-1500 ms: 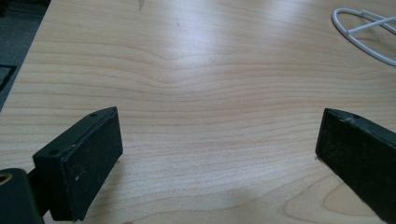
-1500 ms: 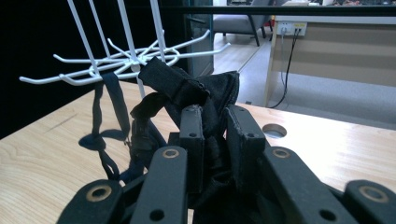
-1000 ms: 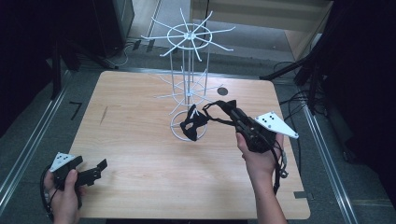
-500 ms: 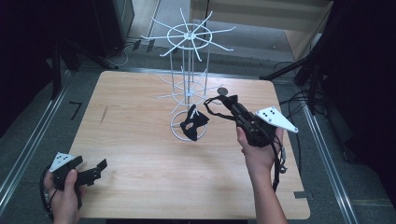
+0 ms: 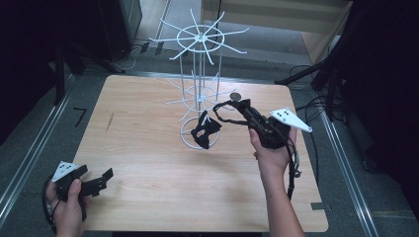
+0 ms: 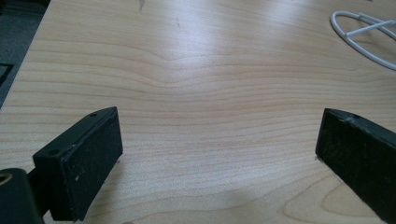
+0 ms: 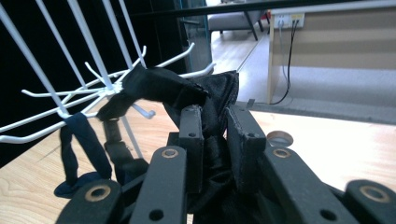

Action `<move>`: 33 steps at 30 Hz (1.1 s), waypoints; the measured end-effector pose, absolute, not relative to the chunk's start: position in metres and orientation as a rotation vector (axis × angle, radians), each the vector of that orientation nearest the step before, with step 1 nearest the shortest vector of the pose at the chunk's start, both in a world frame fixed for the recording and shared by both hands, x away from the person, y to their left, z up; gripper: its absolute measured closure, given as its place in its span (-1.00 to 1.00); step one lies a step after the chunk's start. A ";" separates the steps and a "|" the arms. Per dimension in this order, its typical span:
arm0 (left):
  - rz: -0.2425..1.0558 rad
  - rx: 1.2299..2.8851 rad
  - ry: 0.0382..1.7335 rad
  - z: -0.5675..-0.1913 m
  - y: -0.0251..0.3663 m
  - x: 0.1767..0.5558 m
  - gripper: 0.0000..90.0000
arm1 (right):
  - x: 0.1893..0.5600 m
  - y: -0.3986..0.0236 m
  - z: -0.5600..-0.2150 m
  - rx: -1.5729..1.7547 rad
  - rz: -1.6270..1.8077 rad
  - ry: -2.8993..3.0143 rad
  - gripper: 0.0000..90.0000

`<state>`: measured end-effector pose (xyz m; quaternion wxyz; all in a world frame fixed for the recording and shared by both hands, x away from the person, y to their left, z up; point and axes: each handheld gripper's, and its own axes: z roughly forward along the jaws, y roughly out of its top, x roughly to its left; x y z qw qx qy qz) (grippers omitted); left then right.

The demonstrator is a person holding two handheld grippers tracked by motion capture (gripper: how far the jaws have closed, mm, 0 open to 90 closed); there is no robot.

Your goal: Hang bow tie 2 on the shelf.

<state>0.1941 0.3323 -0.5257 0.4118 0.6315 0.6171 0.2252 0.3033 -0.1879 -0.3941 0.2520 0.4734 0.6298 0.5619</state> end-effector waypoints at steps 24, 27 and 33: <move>0.565 1.588 1.552 -0.526 0.332 0.194 -0.98 | 0.332 -0.161 -0.425 1.385 1.509 1.791 0.72; 0.565 1.586 1.552 -0.526 0.332 0.194 -0.98 | 0.334 -0.158 -0.429 1.392 1.509 1.801 0.72; 0.562 1.587 1.552 -0.526 0.333 0.194 -0.98 | 0.336 -0.152 -0.432 1.387 1.517 1.808 0.72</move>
